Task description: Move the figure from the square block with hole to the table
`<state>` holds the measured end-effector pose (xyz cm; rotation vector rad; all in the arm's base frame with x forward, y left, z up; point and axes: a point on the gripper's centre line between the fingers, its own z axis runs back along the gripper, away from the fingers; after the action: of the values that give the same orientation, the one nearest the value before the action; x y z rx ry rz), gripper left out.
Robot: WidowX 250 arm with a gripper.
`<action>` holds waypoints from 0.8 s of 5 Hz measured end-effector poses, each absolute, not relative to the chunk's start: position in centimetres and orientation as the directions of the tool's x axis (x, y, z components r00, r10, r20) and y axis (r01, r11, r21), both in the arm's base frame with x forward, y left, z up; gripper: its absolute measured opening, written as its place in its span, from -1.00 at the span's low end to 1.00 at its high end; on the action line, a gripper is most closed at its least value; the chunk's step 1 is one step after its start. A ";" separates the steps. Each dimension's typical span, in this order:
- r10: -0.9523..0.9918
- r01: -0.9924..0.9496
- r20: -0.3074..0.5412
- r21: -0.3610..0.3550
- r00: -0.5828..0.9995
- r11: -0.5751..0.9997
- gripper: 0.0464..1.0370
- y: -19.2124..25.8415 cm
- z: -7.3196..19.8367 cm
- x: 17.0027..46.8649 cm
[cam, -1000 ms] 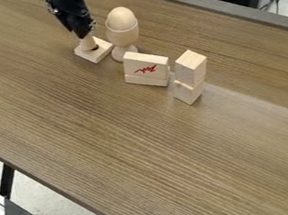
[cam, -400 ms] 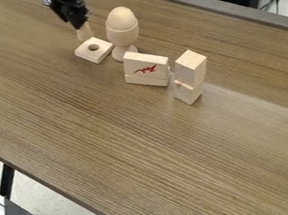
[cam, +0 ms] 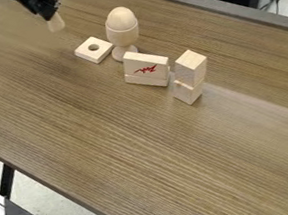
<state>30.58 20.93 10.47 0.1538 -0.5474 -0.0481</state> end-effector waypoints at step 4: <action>-0.163 0.068 0.410 0.237 0.898 0.969 -0.30 20.8 5.9 29.5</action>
<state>29.55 20.76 5.91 0.2198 -0.4413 -0.1208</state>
